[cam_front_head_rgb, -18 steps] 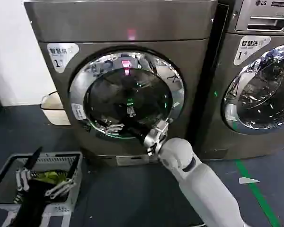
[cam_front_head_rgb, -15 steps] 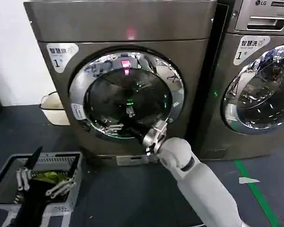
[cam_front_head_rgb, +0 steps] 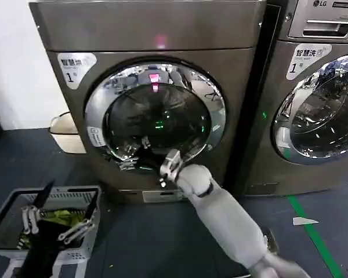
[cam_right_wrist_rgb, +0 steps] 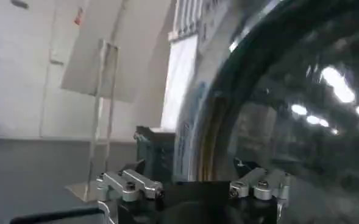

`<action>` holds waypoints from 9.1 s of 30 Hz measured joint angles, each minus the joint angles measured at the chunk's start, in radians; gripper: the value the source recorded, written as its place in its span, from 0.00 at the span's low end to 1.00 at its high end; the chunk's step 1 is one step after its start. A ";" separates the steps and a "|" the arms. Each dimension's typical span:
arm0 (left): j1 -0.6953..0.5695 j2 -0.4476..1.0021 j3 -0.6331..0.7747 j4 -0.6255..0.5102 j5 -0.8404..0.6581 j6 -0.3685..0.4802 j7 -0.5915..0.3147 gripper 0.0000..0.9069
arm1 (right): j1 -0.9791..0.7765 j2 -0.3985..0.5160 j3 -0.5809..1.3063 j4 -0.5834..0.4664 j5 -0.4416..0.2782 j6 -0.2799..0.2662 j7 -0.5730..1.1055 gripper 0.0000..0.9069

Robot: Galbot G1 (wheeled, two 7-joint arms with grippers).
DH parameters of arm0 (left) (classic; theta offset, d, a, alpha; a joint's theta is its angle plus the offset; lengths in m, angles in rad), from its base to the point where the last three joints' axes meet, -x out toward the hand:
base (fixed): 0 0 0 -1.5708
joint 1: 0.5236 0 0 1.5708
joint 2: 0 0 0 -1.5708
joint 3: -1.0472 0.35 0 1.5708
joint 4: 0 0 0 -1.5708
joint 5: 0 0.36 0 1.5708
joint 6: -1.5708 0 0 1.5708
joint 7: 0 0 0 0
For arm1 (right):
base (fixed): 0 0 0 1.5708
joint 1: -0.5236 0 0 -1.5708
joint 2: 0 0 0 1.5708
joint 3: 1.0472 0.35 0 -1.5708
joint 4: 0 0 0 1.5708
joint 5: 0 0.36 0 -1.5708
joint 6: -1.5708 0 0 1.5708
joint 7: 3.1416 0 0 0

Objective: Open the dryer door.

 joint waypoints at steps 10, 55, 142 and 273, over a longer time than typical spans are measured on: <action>0.004 -0.004 0.008 0.000 0.025 -0.006 -0.001 1.00 | 0.053 0.054 -0.019 -0.088 -0.020 0.009 -0.034 1.00; -0.163 0.120 -0.237 0.104 -0.110 0.172 0.005 1.00 | 0.015 -0.071 -0.065 0.028 0.105 0.062 -0.387 1.00; -0.910 0.844 0.555 0.741 -0.626 0.174 0.319 1.00 | -0.483 -0.607 1.101 0.123 0.395 0.158 -0.634 1.00; -0.851 1.067 0.805 0.662 -0.097 0.089 0.038 1.00 | -1.103 -0.644 2.324 0.385 -0.169 -0.059 0.381 1.00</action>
